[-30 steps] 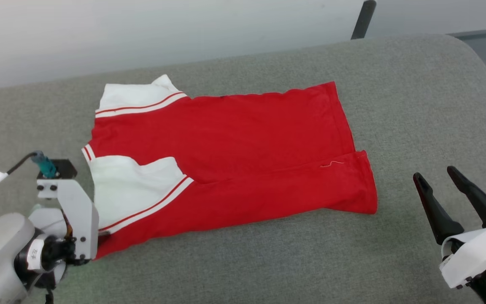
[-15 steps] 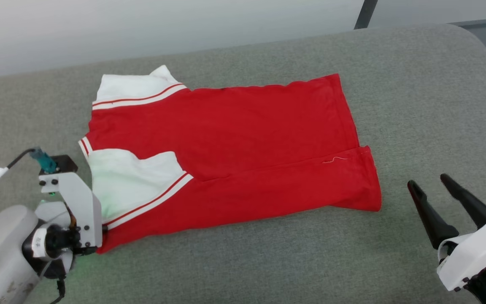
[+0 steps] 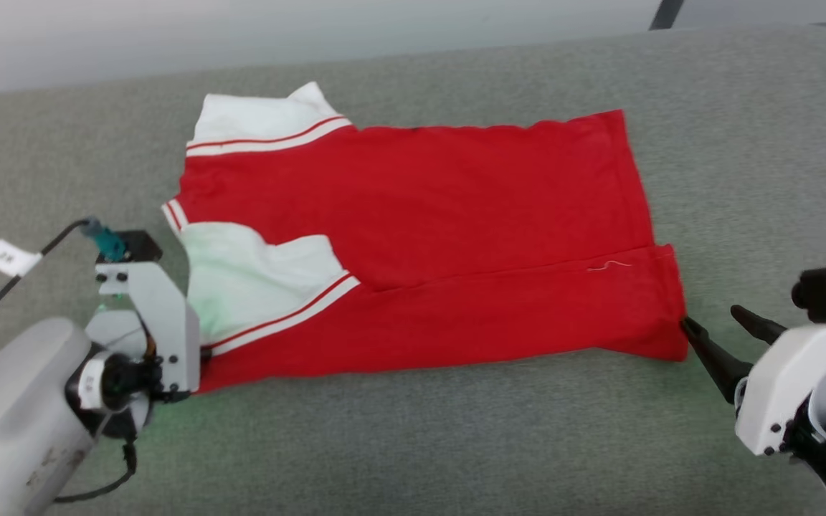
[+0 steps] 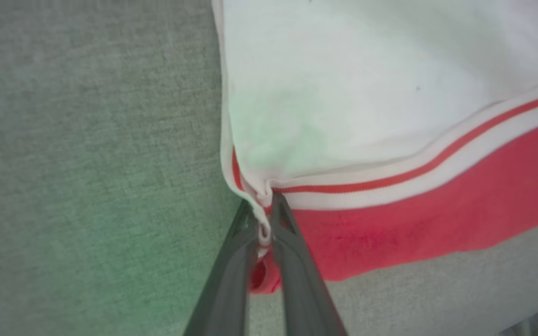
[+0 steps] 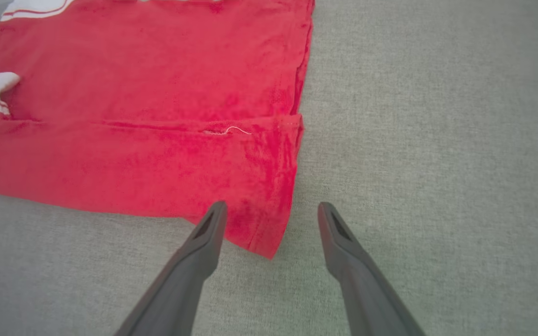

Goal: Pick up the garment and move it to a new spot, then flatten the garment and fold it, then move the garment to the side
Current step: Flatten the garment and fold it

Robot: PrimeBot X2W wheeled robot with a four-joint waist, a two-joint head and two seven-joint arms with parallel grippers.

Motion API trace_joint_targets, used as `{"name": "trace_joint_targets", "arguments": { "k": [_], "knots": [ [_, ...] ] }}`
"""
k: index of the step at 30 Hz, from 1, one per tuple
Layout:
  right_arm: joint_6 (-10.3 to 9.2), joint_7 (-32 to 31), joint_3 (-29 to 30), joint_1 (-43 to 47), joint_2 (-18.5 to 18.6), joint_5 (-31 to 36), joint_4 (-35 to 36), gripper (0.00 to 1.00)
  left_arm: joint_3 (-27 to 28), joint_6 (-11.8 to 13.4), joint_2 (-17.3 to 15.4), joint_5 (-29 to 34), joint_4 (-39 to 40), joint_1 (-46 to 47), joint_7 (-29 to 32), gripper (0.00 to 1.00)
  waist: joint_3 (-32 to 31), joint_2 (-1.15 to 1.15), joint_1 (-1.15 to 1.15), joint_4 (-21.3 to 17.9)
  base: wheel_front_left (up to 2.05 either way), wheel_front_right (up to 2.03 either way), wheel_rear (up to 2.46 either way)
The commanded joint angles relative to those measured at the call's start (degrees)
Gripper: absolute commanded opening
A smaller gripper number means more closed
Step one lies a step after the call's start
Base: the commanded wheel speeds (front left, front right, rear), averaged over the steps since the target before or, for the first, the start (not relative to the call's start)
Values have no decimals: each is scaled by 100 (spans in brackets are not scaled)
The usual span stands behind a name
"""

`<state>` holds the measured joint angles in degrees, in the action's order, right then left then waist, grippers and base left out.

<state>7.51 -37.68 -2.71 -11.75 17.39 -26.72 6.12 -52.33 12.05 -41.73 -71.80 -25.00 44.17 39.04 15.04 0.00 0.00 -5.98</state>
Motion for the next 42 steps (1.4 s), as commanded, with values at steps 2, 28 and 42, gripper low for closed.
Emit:
{"name": "trace_joint_targets", "arguments": {
  "k": [2,28,42],
  "knots": [
    [-4,-42,-53,-161,38,50,-195,100,-110,-33,233,73,-109,-26,-86,0,144,0,0,154,0,0,0],
    [-9,1,-692,-1032,480,-559,-2174,0,-23,-165,273,32,-269,65,-184,0,274,0,0,459,0,0,0],
    [-8,-288,-538,-601,822,-759,-1593,0,39,349,-263,-28,793,-245,-23,0,9,0,0,568,0,0,0]
  ]
}}
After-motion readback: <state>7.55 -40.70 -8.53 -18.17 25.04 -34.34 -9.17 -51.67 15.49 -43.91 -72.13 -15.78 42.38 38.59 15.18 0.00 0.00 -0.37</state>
